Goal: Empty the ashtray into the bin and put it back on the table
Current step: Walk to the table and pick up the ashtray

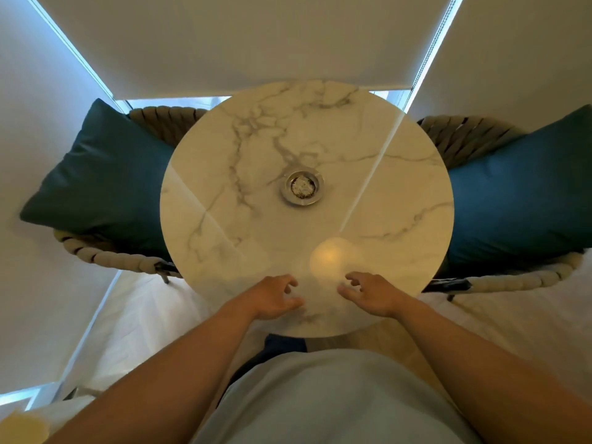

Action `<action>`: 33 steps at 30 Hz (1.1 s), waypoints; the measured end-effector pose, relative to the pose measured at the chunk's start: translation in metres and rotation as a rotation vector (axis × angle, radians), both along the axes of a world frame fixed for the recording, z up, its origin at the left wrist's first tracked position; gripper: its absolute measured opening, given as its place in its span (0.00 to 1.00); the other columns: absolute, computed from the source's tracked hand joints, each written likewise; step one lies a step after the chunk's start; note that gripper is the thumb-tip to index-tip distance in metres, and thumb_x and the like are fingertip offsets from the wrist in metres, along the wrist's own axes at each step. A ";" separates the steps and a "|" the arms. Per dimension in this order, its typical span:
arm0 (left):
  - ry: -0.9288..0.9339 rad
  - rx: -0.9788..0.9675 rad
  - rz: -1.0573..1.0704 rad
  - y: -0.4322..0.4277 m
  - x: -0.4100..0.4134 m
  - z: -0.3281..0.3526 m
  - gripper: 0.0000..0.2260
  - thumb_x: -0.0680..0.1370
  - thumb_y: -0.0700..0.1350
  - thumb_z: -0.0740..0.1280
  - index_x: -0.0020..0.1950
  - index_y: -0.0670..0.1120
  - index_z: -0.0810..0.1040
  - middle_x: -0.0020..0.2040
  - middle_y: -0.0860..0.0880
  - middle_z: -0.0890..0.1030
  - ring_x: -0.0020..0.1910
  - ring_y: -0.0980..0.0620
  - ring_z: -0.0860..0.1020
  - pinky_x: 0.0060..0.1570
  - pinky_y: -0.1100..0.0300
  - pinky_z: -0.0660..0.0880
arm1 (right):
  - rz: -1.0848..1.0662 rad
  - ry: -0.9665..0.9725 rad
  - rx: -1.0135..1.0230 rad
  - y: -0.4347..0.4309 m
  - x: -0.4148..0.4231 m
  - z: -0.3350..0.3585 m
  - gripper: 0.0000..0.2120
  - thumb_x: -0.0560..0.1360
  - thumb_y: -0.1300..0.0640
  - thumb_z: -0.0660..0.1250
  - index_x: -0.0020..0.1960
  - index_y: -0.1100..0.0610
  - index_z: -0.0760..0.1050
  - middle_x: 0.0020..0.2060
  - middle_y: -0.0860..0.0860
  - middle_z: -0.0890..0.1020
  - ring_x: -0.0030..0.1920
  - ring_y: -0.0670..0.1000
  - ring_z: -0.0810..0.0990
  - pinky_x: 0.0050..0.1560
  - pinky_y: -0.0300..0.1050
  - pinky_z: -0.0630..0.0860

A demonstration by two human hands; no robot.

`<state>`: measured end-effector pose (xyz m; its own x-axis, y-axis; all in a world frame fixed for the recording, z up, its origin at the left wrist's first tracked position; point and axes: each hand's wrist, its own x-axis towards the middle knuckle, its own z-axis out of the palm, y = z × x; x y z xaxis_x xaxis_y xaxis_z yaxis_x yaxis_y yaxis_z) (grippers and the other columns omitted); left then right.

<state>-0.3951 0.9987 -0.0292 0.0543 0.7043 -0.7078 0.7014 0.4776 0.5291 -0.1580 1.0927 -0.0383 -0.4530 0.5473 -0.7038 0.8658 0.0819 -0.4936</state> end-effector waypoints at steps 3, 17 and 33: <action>-0.019 0.031 -0.016 0.030 -0.029 -0.001 0.26 0.77 0.59 0.67 0.71 0.48 0.70 0.65 0.46 0.77 0.60 0.49 0.77 0.60 0.54 0.74 | -0.032 -0.005 0.009 0.019 -0.031 0.003 0.33 0.78 0.37 0.59 0.75 0.56 0.64 0.70 0.58 0.73 0.67 0.57 0.74 0.65 0.50 0.70; -0.049 0.192 0.205 0.146 -0.101 -0.028 0.29 0.71 0.59 0.74 0.68 0.48 0.73 0.61 0.46 0.79 0.53 0.51 0.78 0.56 0.56 0.76 | -0.293 0.080 0.051 0.112 -0.113 0.007 0.28 0.78 0.41 0.63 0.71 0.57 0.71 0.64 0.56 0.79 0.63 0.56 0.77 0.65 0.51 0.71; 0.072 0.257 0.387 0.218 -0.097 -0.055 0.55 0.50 0.70 0.75 0.74 0.55 0.63 0.56 0.54 0.71 0.53 0.54 0.74 0.54 0.56 0.72 | -0.871 0.356 -0.219 0.200 -0.133 -0.039 0.06 0.78 0.58 0.64 0.47 0.59 0.77 0.36 0.56 0.81 0.32 0.55 0.81 0.31 0.44 0.76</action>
